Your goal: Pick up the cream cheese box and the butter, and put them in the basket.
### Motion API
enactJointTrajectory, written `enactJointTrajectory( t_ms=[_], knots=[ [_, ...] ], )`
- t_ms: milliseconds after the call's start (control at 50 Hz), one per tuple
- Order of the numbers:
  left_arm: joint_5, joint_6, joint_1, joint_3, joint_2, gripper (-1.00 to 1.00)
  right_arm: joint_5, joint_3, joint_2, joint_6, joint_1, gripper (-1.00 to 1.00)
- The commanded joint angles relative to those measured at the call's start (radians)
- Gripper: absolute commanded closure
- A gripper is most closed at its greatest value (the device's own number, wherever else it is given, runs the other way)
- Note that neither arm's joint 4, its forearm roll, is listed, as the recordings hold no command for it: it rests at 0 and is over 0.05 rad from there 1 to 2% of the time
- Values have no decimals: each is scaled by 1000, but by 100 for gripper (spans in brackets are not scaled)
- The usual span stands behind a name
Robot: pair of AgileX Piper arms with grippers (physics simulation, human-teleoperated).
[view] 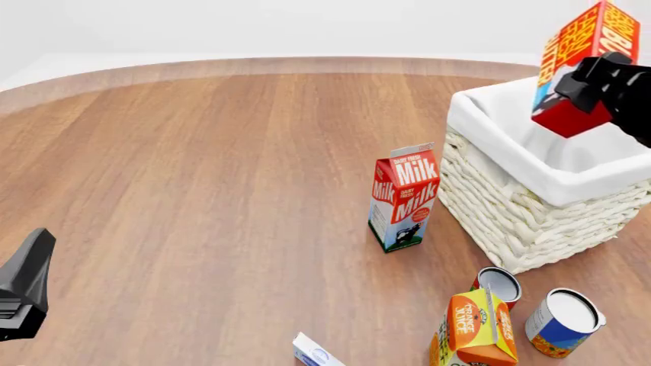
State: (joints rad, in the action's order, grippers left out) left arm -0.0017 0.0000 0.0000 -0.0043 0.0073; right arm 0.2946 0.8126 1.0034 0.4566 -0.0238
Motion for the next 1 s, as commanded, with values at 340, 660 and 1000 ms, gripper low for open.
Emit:
enactJointTrajectory(
  t_ms=[340, 660, 1000],
  knots=[
    [0, 0, 0, 0, 0, -100, -25, -23, -15, 17, 29, 100],
    [0, 0, 0, 0, 0, -100, -49, -10, 21, 42, 43, 100],
    [0, 0, 0, 0, 0, -100, -47, -31, 14, 39, 53, 100]
  ],
)
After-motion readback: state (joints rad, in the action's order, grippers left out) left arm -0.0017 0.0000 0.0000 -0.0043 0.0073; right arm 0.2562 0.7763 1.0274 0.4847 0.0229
